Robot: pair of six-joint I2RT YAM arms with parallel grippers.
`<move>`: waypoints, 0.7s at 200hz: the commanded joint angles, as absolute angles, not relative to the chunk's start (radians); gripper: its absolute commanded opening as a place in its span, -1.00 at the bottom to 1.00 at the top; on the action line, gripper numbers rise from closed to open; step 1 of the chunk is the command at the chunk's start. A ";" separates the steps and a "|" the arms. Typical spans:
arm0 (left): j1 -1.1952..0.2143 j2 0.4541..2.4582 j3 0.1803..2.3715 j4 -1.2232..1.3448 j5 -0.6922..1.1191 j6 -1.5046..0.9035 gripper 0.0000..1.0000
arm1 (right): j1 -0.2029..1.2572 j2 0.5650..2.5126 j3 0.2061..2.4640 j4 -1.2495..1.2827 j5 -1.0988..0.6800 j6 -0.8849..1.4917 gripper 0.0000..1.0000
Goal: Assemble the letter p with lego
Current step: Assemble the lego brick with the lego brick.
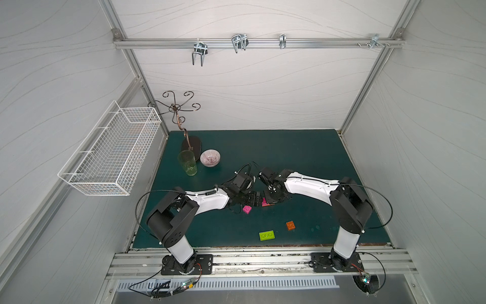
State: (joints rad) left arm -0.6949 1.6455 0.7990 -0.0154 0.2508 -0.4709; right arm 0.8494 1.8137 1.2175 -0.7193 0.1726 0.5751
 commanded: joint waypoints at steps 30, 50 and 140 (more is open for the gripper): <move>-0.699 1.586 0.777 0.020 0.264 -0.454 0.60 | 0.831 1.753 1.231 -0.755 0.140 0.544 -0.16; -0.699 1.538 0.758 0.018 0.241 -0.441 0.63 | 0.830 1.703 1.208 -0.760 0.139 0.540 -0.07; -0.701 1.192 0.602 -0.163 0.102 -0.624 0.99 | 0.919 1.242 0.871 -0.645 -0.175 0.354 0.46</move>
State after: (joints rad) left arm -0.6998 1.2720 0.6575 -0.0967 0.1608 -0.5388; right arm 0.8616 1.3113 0.9604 -0.7029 -0.0143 0.4583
